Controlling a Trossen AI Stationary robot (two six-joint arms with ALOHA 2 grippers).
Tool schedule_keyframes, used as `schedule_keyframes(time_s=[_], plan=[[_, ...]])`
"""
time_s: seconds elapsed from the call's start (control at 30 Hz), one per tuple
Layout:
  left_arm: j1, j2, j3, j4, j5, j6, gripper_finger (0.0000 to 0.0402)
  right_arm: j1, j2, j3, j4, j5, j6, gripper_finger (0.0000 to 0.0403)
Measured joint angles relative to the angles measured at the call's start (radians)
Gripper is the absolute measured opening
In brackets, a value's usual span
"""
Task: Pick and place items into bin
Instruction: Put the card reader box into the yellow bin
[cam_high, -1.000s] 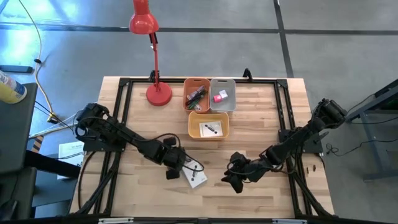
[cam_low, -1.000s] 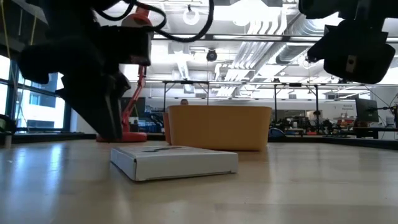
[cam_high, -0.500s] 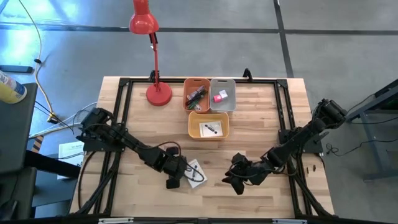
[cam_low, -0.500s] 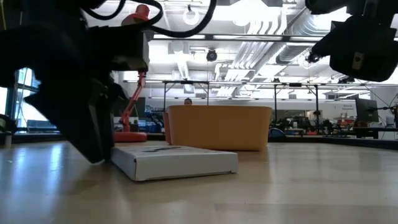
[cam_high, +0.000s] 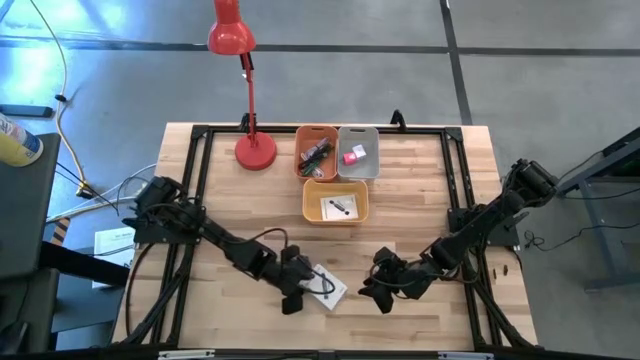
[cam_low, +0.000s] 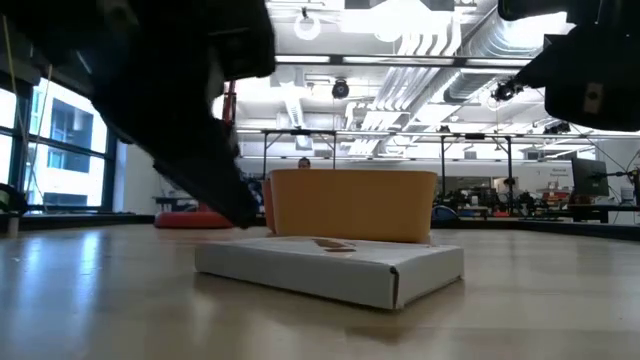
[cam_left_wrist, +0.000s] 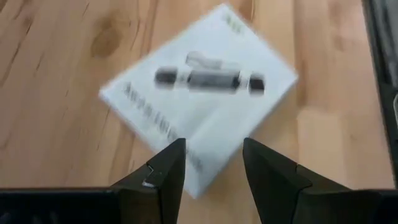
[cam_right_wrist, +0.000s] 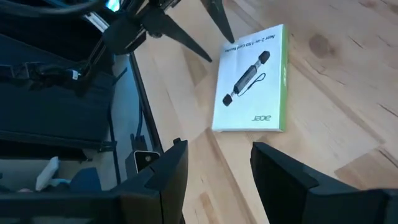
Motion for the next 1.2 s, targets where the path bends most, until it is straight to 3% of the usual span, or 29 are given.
schedule_keyframes(time_s=[0.17, 0.3, 0.57, 0.87, 1.2], plan=[[-0.001, 0.014, 0.002, 0.061, -0.003, -0.011, 0.0149, 0.005, 0.0, 0.0, -0.024, -0.041, 0.066, 0.0165], [-0.001, 0.013, -0.001, 0.01, -0.002, 0.026, 0.0149, 0.035, 0.0, 0.0, -0.055, -0.055, 0.121, 0.0165], [-0.016, 0.032, 0.025, 0.097, 0.037, 0.286, 0.0149, 0.086, 0.0, 0.0, -0.063, 0.017, 0.118, 0.0165], [-0.017, 0.15, 0.168, 0.088, 0.206, 0.524, 0.0149, 0.087, 0.0, 0.0, -0.055, 0.031, 0.108, 0.0165], [0.019, 0.258, 0.267, 0.011, 0.225, 0.531, 0.0149, 0.087, 0.0, 0.0, -0.055, 0.025, 0.109, 0.0165]])
